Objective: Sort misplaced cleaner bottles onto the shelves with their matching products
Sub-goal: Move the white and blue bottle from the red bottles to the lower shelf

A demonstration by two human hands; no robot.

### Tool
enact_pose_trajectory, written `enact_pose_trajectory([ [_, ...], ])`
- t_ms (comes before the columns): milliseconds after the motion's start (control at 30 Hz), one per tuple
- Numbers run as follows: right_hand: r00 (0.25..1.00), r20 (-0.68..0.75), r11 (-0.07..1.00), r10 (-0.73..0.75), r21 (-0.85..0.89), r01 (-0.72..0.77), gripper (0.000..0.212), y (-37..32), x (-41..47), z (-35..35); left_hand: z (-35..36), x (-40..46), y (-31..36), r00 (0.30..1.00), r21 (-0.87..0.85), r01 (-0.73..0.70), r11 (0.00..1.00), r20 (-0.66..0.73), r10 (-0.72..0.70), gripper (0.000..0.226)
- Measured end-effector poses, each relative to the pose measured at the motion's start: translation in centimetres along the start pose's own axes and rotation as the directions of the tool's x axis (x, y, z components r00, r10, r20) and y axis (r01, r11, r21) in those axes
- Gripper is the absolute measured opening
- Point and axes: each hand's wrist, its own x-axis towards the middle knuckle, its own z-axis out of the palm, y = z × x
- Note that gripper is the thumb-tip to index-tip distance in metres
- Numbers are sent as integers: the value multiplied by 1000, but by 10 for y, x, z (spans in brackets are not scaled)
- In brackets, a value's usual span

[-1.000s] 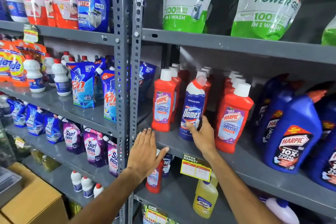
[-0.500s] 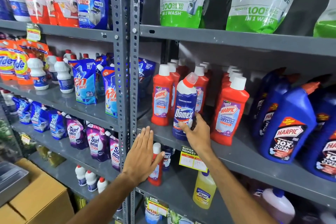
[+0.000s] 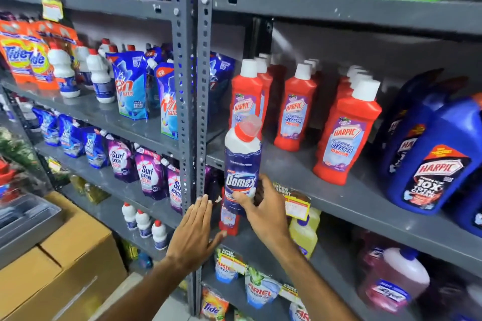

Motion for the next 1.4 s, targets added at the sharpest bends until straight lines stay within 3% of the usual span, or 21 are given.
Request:
enact_pose_trajectory([
  [200,993,-7,993,115,28,-115,47,63,-36,16,50,-12,3,988,-67,49,997,149,-38,98],
  [300,980,-42,980,197,41,-195,45,108,-50,22,86,-11,3,976,-112,64,992,216,-39,113],
  [400,964,-100,969,245,18,-245,43,153,-58,26,126,-9,1,964,-75,34,997,267,-13,106],
  [500,953,-137,961,272,-11,-276,43,198,-54,28,165,-2,-1,965,-22,29,999,260,-22,99],
  [767,958,-152,958,243,-117,-262,41,293,-23,24,226,20,3,947,52,77,996,309,-90,105],
  [933,947,-149,959,284,58,-278,55,321,-12,32,243,23,4,962,54,90,994,253,-101,99],
  [1400,950,-164,964,265,76,-256,51,335,3,45,250,22,5,960,13,124,992,252,-124,93],
])
